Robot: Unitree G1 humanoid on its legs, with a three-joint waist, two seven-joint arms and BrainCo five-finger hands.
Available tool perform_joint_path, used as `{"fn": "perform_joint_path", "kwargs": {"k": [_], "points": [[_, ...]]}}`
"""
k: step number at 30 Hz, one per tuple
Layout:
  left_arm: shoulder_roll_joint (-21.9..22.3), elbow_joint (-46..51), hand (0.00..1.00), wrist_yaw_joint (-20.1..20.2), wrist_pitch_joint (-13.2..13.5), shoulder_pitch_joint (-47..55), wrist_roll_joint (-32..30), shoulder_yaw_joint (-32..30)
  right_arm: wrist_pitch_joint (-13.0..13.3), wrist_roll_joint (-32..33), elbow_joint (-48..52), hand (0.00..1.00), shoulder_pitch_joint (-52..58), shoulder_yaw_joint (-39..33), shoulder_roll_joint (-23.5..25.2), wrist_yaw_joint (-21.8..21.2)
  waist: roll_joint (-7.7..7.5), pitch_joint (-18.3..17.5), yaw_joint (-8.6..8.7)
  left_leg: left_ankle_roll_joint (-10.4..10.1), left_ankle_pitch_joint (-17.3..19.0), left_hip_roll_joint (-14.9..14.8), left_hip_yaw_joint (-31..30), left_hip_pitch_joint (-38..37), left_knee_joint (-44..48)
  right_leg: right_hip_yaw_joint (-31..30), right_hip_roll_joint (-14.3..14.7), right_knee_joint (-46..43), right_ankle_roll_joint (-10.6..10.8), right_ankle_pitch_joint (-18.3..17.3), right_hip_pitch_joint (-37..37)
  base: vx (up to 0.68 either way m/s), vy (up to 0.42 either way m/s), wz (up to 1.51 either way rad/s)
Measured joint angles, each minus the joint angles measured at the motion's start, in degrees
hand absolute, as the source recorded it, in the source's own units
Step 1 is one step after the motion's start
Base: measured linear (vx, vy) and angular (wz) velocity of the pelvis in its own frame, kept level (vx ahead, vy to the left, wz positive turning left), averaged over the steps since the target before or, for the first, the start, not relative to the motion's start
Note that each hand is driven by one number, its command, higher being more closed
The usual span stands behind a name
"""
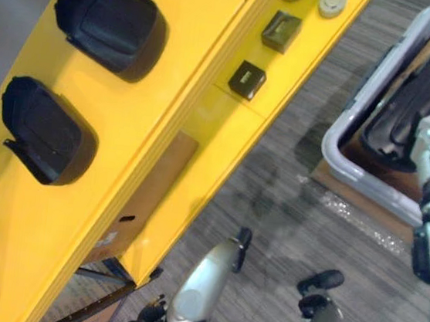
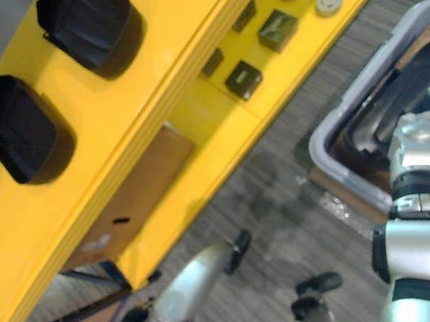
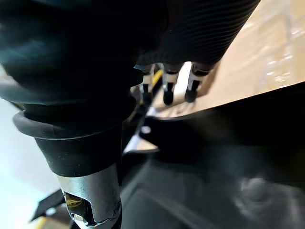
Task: Walk over and take plastic housings, then place them on the shelf
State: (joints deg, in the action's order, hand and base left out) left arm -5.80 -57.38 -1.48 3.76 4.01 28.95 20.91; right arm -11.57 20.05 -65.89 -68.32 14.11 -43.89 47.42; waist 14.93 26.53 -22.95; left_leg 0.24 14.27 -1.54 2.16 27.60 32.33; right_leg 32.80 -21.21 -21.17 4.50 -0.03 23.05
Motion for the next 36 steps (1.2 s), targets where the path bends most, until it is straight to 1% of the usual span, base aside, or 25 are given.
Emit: {"fn": "perform_joint_path", "kwargs": {"k": [5, 8, 9, 11, 14, 17, 19, 21, 23, 25, 27, 28, 33, 36], "points": [[0.0, 0.0, 0.0, -0.1, -0.2, -0.1, 0.0, 0.5, -2.4, 1.7, -0.1, 0.0, 0.3, 0.0, 0.0, -0.1, 0.7, -0.5, -0.05, 0.0, 0.0, 0.0, 0.0, 0.0, 0.0, 0.0, 0.0, 0.0, 0.0, 0.0, 0.0, 0.0, 0.0, 0.0], [0.0, -0.1, 0.0, -0.1, -0.5, -0.1, 0.1, 0.6, -4.1, 1.6, -0.2, 0.0, 0.8, 0.0, 0.0, -2.1, 0.87, -0.6, -0.03, 0.0, 0.0, 0.0, 0.0, -0.1, 0.0, -0.1, 0.0, 0.0, 0.0, 0.0, 0.0, 0.0, 0.0, 0.0], [0.0, -0.1, 0.0, -0.1, -0.5, -0.1, 0.3, 0.6, -4.6, 1.6, -0.2, 1.0, 0.8, 0.0, -0.1, -2.6, 0.88, -0.6, -0.03, 0.0, 0.0, 0.0, 0.0, -0.1, 0.0, -0.1, 0.0, 0.0, 0.0, 0.0, 0.0, 0.0, 0.0, 0.0], [0.0, -0.1, 0.0, -0.1, -0.6, -0.1, 0.4, 0.6, -5.7, 1.6, -0.2, 1.0, 0.8, 0.1, -0.5, -3.9, 0.88, -0.6, -0.07, 0.0, 0.0, 0.0, 0.0, -0.3, -0.1, 0.0, 0.0, 0.0, 0.0, 0.0, 0.1, 0.0, 0.0, 0.0], [0.0, -0.4, 0.0, -0.1, -0.6, -0.1, 0.4, 0.6, -7.2, 1.6, -0.1, 1.0, 0.8, 0.1, -1.8, -4.5, 0.89, -0.6, -0.15, 0.0, 0.0, 0.0, 0.0, -0.3, -0.3, 0.0, 0.0, 0.1, 0.0, 0.0, 0.1, 0.0, 0.0, 0.0], [0.0, -0.6, 0.0, -0.1, -0.6, -0.2, 0.5, 0.7, -8.7, 1.5, -0.6, 1.0, 0.9, 0.0, -3.8, -8.2, 1.1, -0.7, -0.33, 0.0, 0.0, 0.0, 0.1, -0.6, -0.8, 0.0, 0.0, 0.2, 0.1, 0.0, -0.1, 0.0, 0.0, 0.0], [0.1, -1.6, 0.0, -0.1, -0.6, -0.8, 1.8, 1.8, -9.6, 0.9, -0.8, 1.0, 0.9, -0.1, -5.4, -11.2, 1.66, -1.1, -0.34, -0.1, 0.0, 0.1, 0.1, -0.6, -0.8, 0.0, 0.0, 0.2, 0.1, 0.1, -0.2, 0.0, 0.0, 0.0], [0.1, -2.3, 0.0, -0.1, -0.6, -1.1, 2.2, 2.4, -9.7, -0.7, -0.9, 1.0, 1.0, -0.3, -5.5, -12.3, 2.15, -1.5, -0.25, -0.2, -0.1, 0.1, 0.1, -0.6, -0.9, 0.0, 0.1, 0.2, 0.2, 0.1, -0.2, 0.0, 0.0, 0.0], [0.1, -2.3, 0.0, -0.1, -0.6, -1.3, 2.2, 2.8, -10.3, -3.0, -0.9, 1.0, 1.0, -0.4, -5.5, -12.5, 2.53, -1.9, -0.38, -0.3, -0.2, 0.1, 0.0, -0.8, -1.2, 0.0, 0.0, 0.2, 0.2, 0.1, -0.2, 0.0, 0.0, 0.0], [0.1, -2.3, 0.0, 0.0, -0.6, -1.3, 2.2, 2.8, -11.9, -5.7, -1.1, 1.0, 1.3, -0.4, -5.6, -12.5, 2.71, -2.0, -0.87, -0.8, -0.6, 0.3, -0.1, -1.6, -2.1, 0.1, -0.1, 0.0, 0.2, 0.0, -0.6, 0.0, 0.001, 0.02], [0.1, -2.3, 0.0, 0.0, -0.6, -1.3, 2.3, 2.8, -12.9, -6.4, -2.2, 1.0, 1.7, -0.4, -5.7, -12.6, 2.91, -2.2, -1.17, -0.8, -0.6, 0.3, -0.4, -2.0, -2.2, 0.3, -0.2, -0.4, 0.0, -0.8, -1.1, -0.01, -0.003, 0.08], [0.1, -2.3, 0.0, 0.1, -0.6, -1.3, 2.4, 2.8, -13.8, -6.5, -3.2, 1.0, 1.8, -0.6, -5.9, -12.6, 2.92, -2.2, -1.25, -0.8, -0.7, 0.4, -0.6, -2.1, -2.3, 0.4, -0.4, -0.8, 0.0, -1.0, -1.1, -0.01, 0.002, 0.1], [-0.2, -2.1, 0.0, 0.3, -0.8, -1.2, 2.5, 2.7, -14.2, -7.6, -5.5, 1.0, 3.0, -1.7, -6.1, -13.2, 3.1, -2.3, -0.79, -0.9, -0.9, 1.0, -1.9, -2.0, -2.6, 2.0, -1.0, -1.1, 0.2, -1.1, -1.9, -0.01, 0.018, 0.15], [-0.4, -1.6, 0.0, 0.3, -0.8, -1.0, 2.1, 2.6, -13.3, -8.0, -6.3, 1.0, 2.7, -2.3, -6.2, -13.3, 3.05, -2.3, -0.59, -0.9, -0.9, 1.1, -2.1, -2.0, -2.5, 2.2, -1.1, -1.1, 0.2, -1.1, -2.2, -0.01, 0.016, 0.04]]}}
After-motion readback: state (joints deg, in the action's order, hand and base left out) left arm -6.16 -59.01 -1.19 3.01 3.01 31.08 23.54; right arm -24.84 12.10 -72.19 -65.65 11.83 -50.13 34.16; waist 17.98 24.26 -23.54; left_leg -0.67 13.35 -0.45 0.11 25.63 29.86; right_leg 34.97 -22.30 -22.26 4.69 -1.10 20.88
